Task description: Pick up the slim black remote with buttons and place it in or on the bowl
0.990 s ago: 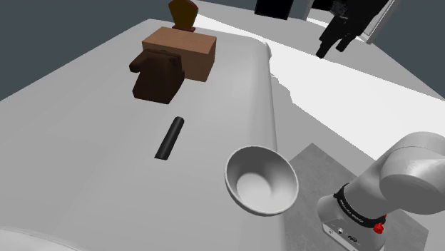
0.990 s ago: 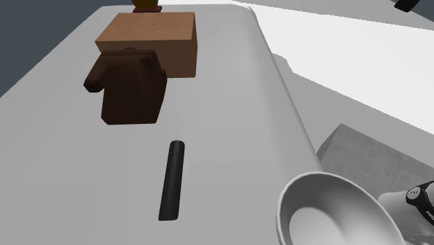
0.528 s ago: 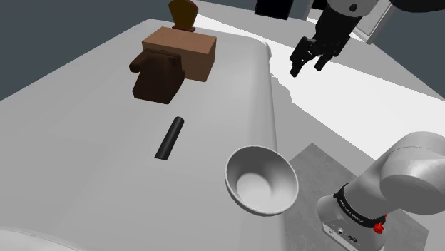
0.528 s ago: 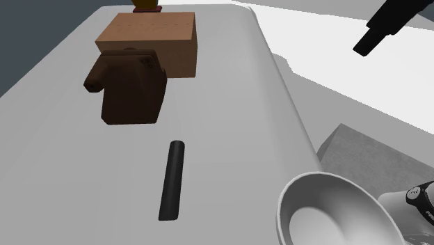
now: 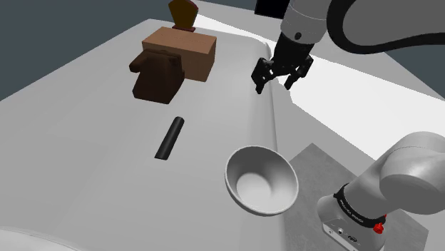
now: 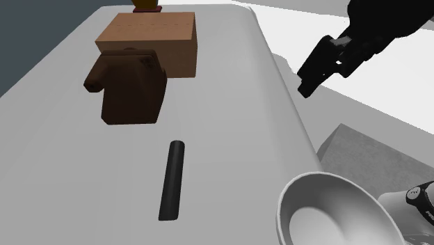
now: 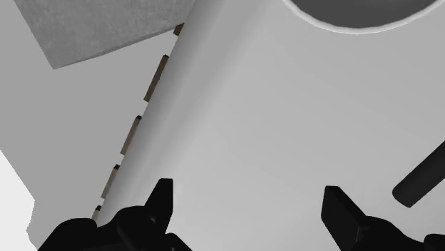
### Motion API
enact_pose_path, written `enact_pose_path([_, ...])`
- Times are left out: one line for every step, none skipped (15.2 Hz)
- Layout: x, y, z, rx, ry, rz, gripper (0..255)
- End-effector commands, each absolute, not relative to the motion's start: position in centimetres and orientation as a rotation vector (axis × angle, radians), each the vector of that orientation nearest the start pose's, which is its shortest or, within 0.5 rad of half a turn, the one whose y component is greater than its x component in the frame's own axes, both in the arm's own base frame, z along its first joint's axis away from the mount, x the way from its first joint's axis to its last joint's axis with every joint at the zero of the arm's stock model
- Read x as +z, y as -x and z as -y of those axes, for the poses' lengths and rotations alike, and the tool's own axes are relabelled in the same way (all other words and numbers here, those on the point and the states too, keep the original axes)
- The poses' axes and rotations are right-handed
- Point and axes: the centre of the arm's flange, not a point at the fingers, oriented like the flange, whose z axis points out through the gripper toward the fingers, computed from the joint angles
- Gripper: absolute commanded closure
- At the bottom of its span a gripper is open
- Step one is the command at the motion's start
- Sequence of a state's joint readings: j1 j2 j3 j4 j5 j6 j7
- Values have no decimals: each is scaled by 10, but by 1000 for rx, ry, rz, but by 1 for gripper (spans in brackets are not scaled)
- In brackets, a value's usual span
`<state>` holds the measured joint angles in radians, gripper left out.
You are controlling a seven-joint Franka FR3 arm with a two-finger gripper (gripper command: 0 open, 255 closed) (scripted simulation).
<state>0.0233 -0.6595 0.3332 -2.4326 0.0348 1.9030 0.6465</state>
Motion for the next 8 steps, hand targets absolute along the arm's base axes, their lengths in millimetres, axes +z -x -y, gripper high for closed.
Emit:
enact_pose_path([511, -350, -169, -278, 3171, -633, 0])
enact_pose_path([505, -355, -179, -279, 3166, -660, 0])
enact_pose_path([498, -360, -190, -281, 3161, -688, 0])
enact_pose_path([491, -365, -201, -283, 3155, -716, 0])
enact_pose_path([484, -370, -211, -285, 3149, -744, 0])
enact_pose_path([478, -375, -221, -287, 3143, -771, 0])
enact_pose_path([471, -381, -232, -288, 3137, -799, 0])
enact_pose_path([464, -387, -242, -290, 3130, -827, 0])
